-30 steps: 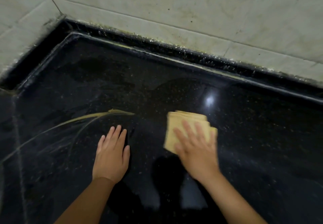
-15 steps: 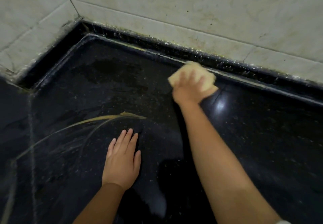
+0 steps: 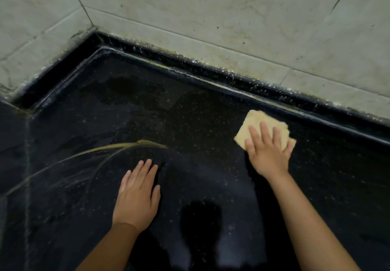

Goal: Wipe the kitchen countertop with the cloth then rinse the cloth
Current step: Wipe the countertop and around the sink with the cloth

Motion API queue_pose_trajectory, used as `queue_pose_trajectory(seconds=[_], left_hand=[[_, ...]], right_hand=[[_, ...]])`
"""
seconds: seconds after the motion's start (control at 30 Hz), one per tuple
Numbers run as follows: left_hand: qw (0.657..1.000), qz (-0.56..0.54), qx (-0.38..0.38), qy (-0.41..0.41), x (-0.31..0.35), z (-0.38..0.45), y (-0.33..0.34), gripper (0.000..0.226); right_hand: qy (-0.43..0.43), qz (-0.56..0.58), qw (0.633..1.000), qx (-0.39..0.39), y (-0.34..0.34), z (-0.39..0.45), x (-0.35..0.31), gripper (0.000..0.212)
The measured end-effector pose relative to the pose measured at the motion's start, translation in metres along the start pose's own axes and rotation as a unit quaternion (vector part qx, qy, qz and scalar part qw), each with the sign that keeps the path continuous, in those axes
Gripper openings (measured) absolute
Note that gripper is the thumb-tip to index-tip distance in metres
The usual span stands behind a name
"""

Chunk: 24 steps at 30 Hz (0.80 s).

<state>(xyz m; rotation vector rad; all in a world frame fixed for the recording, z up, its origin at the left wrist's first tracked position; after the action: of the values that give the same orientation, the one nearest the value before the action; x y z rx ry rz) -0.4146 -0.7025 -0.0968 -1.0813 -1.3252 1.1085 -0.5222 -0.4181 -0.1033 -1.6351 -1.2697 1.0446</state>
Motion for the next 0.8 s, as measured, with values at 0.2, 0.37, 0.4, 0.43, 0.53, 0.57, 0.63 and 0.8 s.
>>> queue_pose_trajectory(seconds=[0.2, 0.37, 0.4, 0.43, 0.53, 0.57, 0.63, 0.8], left_hand=[[0.999, -0.024, -0.022, -0.019, -0.005, -0.006, 0.003, 0.059], [0.998, -0.051, 0.003, -0.021, -0.007, -0.003, 0.000, 0.068], [0.998, -0.053, -0.002, -0.020, -0.006, -0.002, 0.001, 0.069], [0.998, -0.057, -0.005, -0.019, -0.005, 0.000, 0.001, 0.070], [0.998, -0.069, -0.004, -0.014, 0.001, -0.001, -0.001, 0.072], [0.998, -0.069, -0.008, -0.013, 0.001, -0.004, 0.000, 0.073], [0.998, -0.055, -0.019, -0.017, -0.002, -0.011, 0.003, 0.073], [1.000, -0.019, -0.007, -0.010, 0.004, -0.003, -0.002, 0.055]], right_hand=[[-0.043, 0.023, 0.998, -0.036, 0.000, 0.038, -0.088, 0.050], [-0.215, -0.005, 0.976, -0.029, 0.036, -0.026, -0.161, 0.047], [-0.245, -0.014, 0.969, -0.010, 0.041, -0.044, -0.162, 0.045], [-0.265, -0.026, 0.963, 0.031, 0.042, -0.064, -0.158, 0.044], [-0.289, -0.028, 0.957, 0.028, 0.062, -0.113, -0.117, 0.044], [-0.289, -0.044, 0.956, 0.020, 0.070, -0.125, -0.096, 0.043], [-0.263, -0.061, 0.963, 0.014, 0.073, -0.133, -0.048, 0.041], [-0.102, -0.043, 0.994, -0.012, 0.027, -0.067, 0.001, 0.074]])
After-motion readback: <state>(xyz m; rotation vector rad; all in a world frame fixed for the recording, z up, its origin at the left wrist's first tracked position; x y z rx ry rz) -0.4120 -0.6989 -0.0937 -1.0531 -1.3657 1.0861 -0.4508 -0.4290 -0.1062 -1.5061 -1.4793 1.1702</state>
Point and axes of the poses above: each hand's wrist, its own z-axis towards the middle knuckle, its own y-axis out of the palm, x = y × z, the point moved 9 cm from there along z, towards the middle knuckle
